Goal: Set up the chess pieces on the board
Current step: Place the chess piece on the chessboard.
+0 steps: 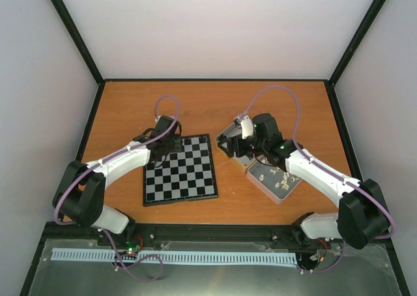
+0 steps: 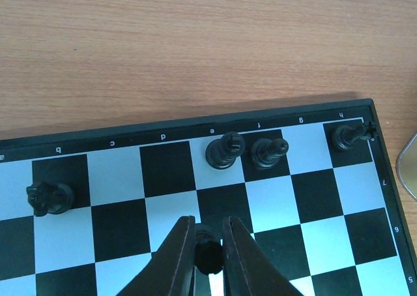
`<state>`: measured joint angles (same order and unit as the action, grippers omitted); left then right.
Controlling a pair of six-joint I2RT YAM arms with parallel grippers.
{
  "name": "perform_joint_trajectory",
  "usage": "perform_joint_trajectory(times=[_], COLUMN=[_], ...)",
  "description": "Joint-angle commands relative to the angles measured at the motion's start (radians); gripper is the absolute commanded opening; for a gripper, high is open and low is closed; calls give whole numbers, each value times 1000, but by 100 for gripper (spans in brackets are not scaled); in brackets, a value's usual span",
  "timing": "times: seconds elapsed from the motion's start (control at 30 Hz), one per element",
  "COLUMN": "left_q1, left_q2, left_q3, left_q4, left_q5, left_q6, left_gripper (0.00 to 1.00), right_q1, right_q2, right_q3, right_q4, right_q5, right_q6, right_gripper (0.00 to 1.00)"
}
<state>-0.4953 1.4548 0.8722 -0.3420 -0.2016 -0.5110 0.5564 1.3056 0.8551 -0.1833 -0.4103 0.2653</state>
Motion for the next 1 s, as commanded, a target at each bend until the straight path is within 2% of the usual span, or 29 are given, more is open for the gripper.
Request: perform_joint_trajectory(times=[0.0,0.2,0.4,0.5,0.6,0.7,0.83,0.97], left_q1=[5,11,24,24,24,25,25,26], left_q2=[25,83,133,141,135,119,119,139], left_q3=[41,49,50,50,50,49,63,64], left_q4=[25,12,55,52,37,26,8,7], left_q5=[-5,-58,-33,-13,-3,-15,-34,-39], left_q6=[42,4,-5,-13,-22,-24,-25,-21], left_gripper=[5,5,6,14,30,39,39,31], right_q1=[4,4,4,4,4,4,4,3], right_q2=[4,20,24,19,17,19,26,30], right_q3=[-2,1,2,1,0,-2,-1,0], right_q4=[27,33,26,24,25,27,30,33], right_q5=[4,-2,-2,-2,2,0,-3,-6], right_q6=[12,20,18,19,20,21,24,26], right_gripper=[76,76,76,76,76,76,76,76])
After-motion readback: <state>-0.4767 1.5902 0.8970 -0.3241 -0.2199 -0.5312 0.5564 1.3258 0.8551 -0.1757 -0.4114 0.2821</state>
